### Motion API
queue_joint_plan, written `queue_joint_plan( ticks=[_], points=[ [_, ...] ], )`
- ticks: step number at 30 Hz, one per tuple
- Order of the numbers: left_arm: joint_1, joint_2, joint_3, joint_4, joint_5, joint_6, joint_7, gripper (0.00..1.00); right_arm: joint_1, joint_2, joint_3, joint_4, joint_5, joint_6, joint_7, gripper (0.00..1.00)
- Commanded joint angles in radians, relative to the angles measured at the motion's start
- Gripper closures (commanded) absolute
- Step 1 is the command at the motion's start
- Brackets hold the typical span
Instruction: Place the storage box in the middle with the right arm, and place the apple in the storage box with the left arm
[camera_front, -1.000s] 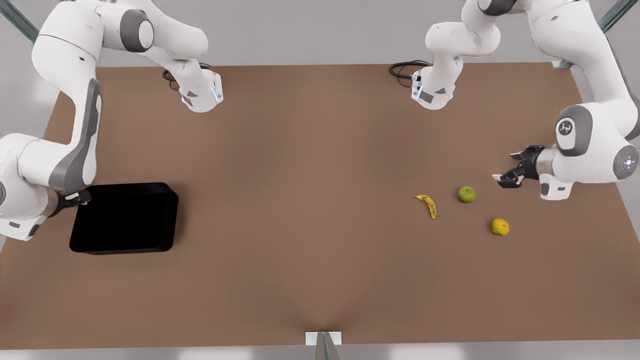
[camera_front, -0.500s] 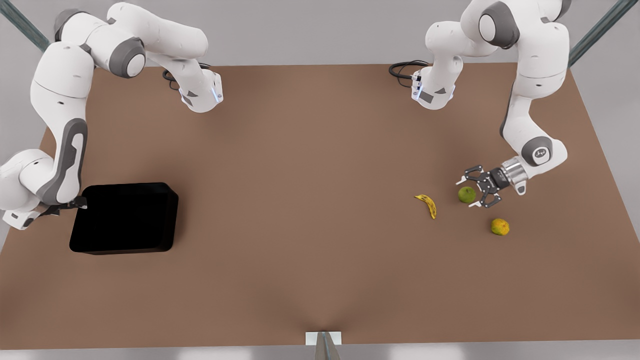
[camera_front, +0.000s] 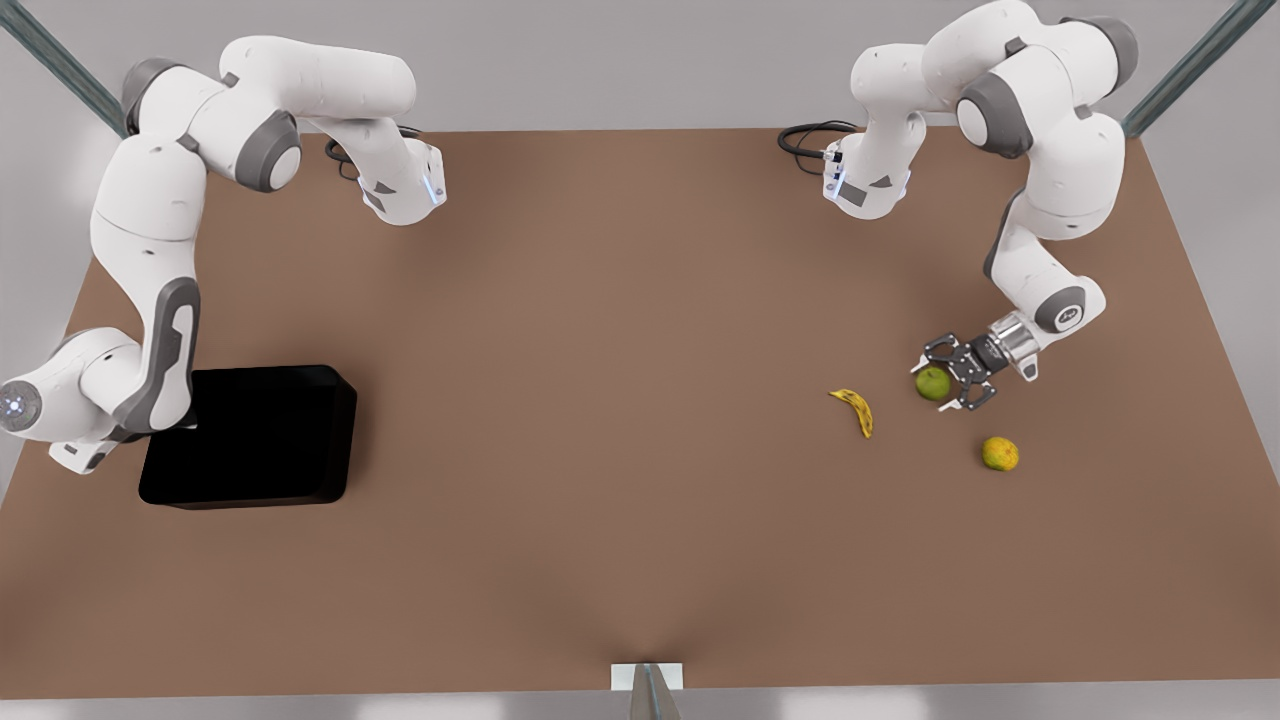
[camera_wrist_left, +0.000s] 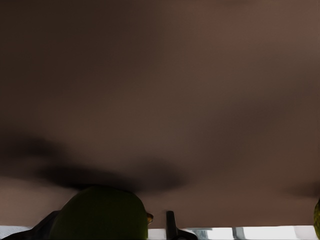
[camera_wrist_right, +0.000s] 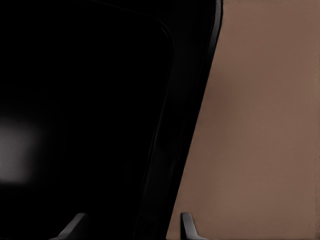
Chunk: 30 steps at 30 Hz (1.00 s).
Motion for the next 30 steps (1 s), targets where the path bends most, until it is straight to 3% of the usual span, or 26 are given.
queue_joint_plan(
  ticks=[1, 5, 6, 7, 13, 14, 23, 27, 30],
  points=[
    [0.001, 0.0, 0.0, 0.0, -0.057, -0.001, 0.0, 0.0, 0.0, 0.0, 0.0, 0.0, 0.0, -0.001, 0.0, 0.44],
    [0.001, 0.001, -0.006, -0.002, -0.098, -0.022, -0.003, 0.1, -0.002, 0.008, 0.0, 0.003, -0.005, 0.001, -0.006, 0.51],
    [-0.001, 0.006, -0.006, -0.002, -0.098, -0.022, -0.004, 0.27, -0.002, 0.014, 0.0, 0.008, -0.005, 0.001, -0.006, 0.52],
    [0.001, 0.008, -0.005, 0.0, -0.098, -0.022, -0.006, 0.32, 0.0, 0.014, 0.0, 0.009, -0.006, 0.001, -0.008, 0.54],
    [0.005, 0.015, 0.001, 0.0, -0.098, -0.022, -0.015, 0.39, 0.0, 0.034, 0.003, 0.038, -0.008, -0.004, -0.009, 0.61],
    [0.005, 0.014, 0.0, 0.0, -0.097, -0.024, -0.015, 0.54, 0.0, 0.034, 0.003, 0.038, -0.008, -0.005, -0.009, 0.66],
    [0.005, -0.118, 0.002, 0.138, 0.124, -0.028, -0.277, 0.57, 0.002, 0.031, 0.011, 0.041, -0.006, -0.017, -0.04, 0.79],
    [0.004, -0.17, -0.169, 0.44, 0.587, -0.025, -0.596, 0.57, 0.021, 0.021, 0.028, 0.103, -0.003, -0.122, -0.039, 0.79],
    [0.007, -0.173, -0.347, 0.604, 0.871, -0.025, -0.764, 0.56, 0.132, 0.003, 0.026, 0.17, 0.003, -0.221, -0.032, 0.79]
  ],
)
